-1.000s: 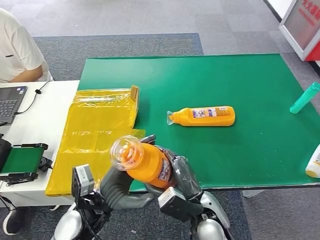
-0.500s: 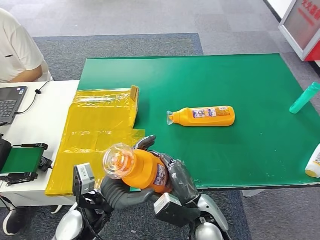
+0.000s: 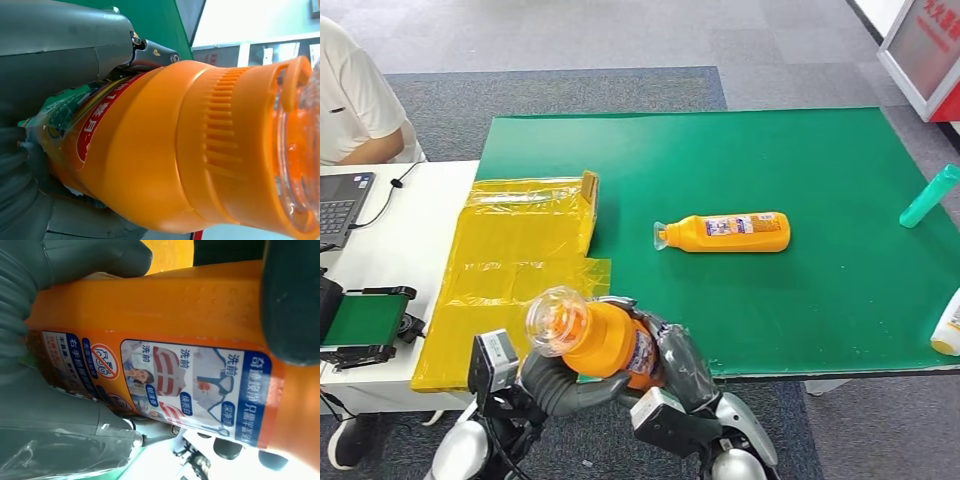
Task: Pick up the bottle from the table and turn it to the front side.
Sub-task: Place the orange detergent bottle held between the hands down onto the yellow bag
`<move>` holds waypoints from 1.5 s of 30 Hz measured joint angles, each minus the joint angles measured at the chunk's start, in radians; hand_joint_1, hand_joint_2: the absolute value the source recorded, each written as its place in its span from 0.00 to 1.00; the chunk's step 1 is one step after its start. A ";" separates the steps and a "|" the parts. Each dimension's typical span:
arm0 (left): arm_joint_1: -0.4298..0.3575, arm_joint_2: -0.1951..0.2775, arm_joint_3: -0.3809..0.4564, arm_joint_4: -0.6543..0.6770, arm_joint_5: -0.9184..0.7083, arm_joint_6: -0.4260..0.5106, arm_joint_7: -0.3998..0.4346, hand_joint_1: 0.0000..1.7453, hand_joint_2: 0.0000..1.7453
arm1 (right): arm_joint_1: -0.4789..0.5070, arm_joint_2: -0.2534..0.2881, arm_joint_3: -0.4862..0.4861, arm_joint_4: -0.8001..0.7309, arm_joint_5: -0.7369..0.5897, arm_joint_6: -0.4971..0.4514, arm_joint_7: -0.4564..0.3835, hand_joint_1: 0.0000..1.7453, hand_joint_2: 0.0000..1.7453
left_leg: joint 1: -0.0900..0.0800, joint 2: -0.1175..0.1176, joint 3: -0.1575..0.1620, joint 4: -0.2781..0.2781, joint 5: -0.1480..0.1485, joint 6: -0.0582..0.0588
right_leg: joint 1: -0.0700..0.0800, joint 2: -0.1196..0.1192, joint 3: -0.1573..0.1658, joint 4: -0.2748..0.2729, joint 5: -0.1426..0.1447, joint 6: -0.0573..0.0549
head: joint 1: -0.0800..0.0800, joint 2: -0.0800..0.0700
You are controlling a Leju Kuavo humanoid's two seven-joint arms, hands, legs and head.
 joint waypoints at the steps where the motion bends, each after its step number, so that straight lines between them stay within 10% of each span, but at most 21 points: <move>1: 0.004 0.001 0.000 -0.001 -0.002 0.009 0.000 1.00 1.00 | 0.000 0.000 0.000 0.001 -0.006 0.005 0.006 0.05 1.00 | 0.000 0.000 0.000 0.000 0.000 0.000 | 0.000 0.000 0.000 0.000 0.000 0.000 | 0.000 0.000; 25: 0.155 -0.037 0.144 -0.156 -0.065 0.224 0.013 1.00 1.00 | 0.075 0.002 -0.143 -0.081 -0.064 0.082 0.091 0.00 1.00 | 0.000 0.000 0.000 0.000 0.000 0.000 | 0.000 0.000 0.000 0.000 0.000 0.000 | 0.000 0.000; 33: 0.237 -0.060 0.296 -0.240 0.017 0.167 0.020 1.00 1.00 | 0.071 0.011 -0.157 -0.088 -0.048 0.064 0.094 0.00 1.00 | 0.000 0.000 0.000 0.000 -0.001 -0.001 | 0.000 0.000 0.000 0.000 0.000 0.000 | 0.000 0.000; 45: 0.213 -0.192 0.572 -0.257 -0.304 0.180 0.075 1.00 1.00 | 0.107 0.050 -0.250 -0.229 0.005 0.028 0.103 0.00 1.00 | 0.000 0.000 0.000 0.000 0.000 0.000 | 0.000 0.000 0.000 0.000 0.000 0.000 | 0.000 0.000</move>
